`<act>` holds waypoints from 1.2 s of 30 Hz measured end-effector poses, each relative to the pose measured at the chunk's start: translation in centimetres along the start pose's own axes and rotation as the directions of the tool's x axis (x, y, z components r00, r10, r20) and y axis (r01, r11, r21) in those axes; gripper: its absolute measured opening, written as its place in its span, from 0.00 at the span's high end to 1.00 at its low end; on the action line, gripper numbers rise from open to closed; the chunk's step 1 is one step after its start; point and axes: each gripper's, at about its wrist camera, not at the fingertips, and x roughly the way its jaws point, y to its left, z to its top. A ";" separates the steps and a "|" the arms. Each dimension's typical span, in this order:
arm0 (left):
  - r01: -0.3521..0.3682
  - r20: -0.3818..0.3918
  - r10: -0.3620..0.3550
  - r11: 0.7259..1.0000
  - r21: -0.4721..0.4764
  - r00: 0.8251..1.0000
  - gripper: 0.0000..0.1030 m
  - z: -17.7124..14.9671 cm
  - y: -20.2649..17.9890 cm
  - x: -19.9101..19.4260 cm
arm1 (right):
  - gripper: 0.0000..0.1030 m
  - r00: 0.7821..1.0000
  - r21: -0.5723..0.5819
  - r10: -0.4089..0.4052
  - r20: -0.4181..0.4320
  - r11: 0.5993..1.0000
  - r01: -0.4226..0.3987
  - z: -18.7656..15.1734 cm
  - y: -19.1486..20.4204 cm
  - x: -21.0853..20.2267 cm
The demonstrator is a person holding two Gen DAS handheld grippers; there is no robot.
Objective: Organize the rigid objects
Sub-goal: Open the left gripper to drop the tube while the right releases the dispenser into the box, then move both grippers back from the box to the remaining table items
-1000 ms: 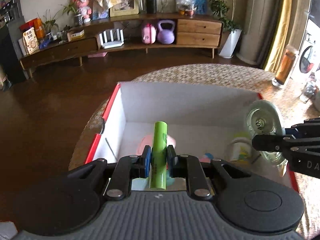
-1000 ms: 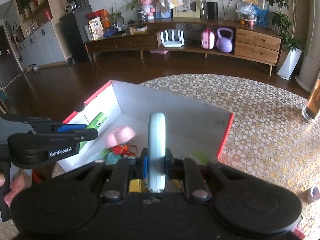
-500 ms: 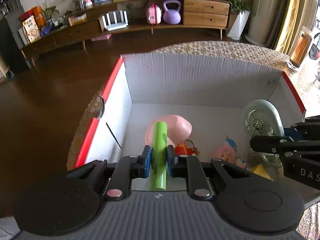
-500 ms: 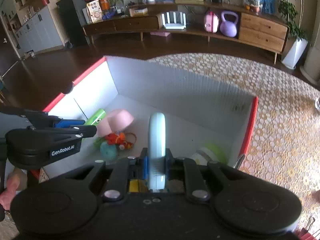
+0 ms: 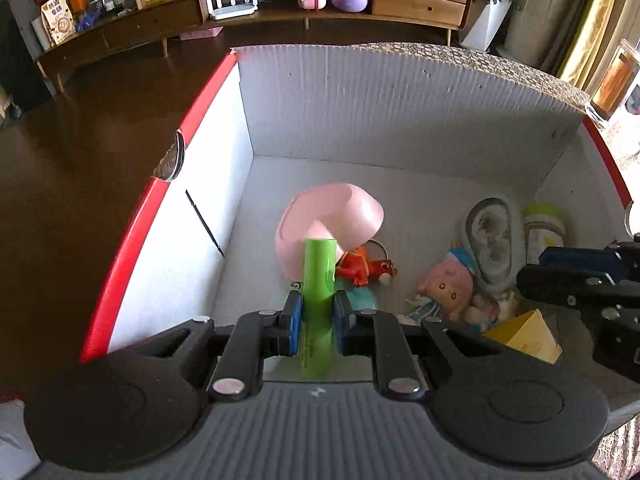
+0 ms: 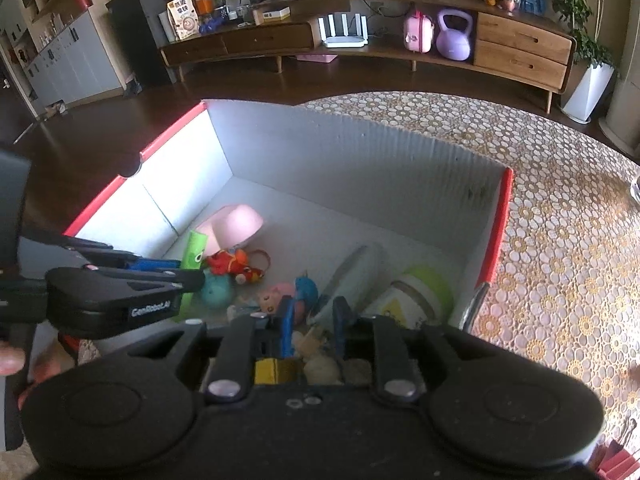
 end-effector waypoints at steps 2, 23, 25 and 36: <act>0.002 -0.005 -0.002 1.000 -0.010 1.000 0.84 -0.1 0.1 -0.1 | 0.79 1.000 0.000 0.003 0.002 1.000 -0.003 -0.1 0.0 -0.4; 0.013 0.159 -0.016 1.000 0.017 0.987 0.51 -0.4 -2.0 -6.9 | 0.63 0.991 0.016 0.069 0.113 0.997 -0.071 -1.1 -0.8 -7.5; 0.001 0.192 -0.007 1.000 0.030 0.981 0.37 -0.6 -2.3 -8.1 | 0.61 0.988 0.011 0.085 0.127 0.996 -0.088 -1.4 -0.9 -8.4; 0.027 0.264 -0.048 0.996 0.080 0.963 0.36 -2.4 -4.8 -12.6 | 0.27 0.968 -0.005 0.131 0.213 0.991 -0.133 -4.3 -1.1 -13.3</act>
